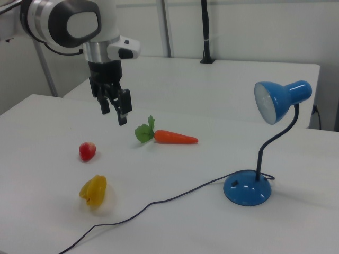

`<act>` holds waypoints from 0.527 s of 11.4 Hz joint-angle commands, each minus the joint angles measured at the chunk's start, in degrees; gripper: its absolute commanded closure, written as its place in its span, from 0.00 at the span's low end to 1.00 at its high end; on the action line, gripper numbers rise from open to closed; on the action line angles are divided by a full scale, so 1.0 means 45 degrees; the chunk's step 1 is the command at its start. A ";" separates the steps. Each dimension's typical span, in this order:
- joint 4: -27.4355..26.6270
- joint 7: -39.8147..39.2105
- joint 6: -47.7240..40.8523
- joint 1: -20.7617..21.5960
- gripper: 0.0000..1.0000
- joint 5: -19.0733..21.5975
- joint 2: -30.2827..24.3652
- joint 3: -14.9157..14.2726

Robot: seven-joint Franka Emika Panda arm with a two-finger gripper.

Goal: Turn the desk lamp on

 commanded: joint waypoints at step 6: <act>-0.1509 0.2839 0.4478 -0.0345 1.00 0.0123 0.0379 -0.1050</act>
